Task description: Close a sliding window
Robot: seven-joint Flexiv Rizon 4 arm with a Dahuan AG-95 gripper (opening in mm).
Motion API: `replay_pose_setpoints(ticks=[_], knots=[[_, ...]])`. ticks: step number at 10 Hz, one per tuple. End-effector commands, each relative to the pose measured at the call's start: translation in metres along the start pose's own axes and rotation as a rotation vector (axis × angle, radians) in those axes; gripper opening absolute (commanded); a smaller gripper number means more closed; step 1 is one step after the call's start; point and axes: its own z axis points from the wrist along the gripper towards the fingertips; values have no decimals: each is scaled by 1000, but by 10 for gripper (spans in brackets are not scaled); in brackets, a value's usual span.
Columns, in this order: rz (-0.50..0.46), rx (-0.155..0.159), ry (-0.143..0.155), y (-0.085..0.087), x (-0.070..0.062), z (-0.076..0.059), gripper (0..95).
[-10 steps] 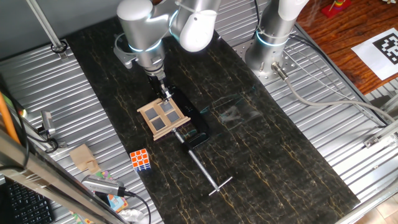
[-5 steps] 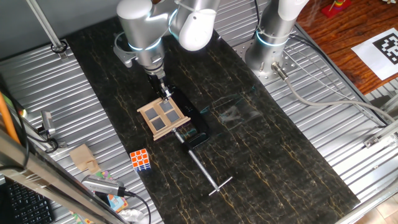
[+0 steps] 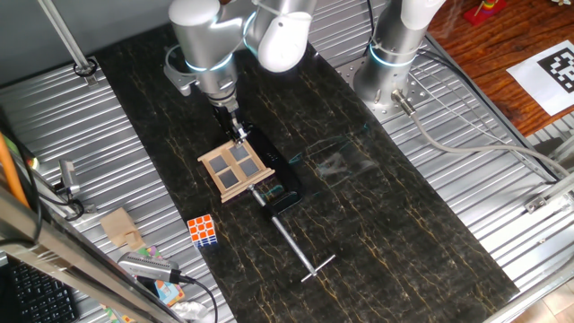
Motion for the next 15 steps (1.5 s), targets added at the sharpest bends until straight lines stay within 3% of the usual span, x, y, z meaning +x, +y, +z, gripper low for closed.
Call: replay_pose_setpoints(ticks=[1, 4, 7, 8, 9, 15], knots=[[2, 3, -2, 0, 0, 0, 0], [8, 7, -1, 2, 0, -5, 0], [16, 37, 2, 14, -5, -15, 0], [26, 76, 5, 23, -8, -22, 0], [42, 94, 4, 32, -10, -29, 0], [47, 118, 7, 88, -10, -64, 0]])
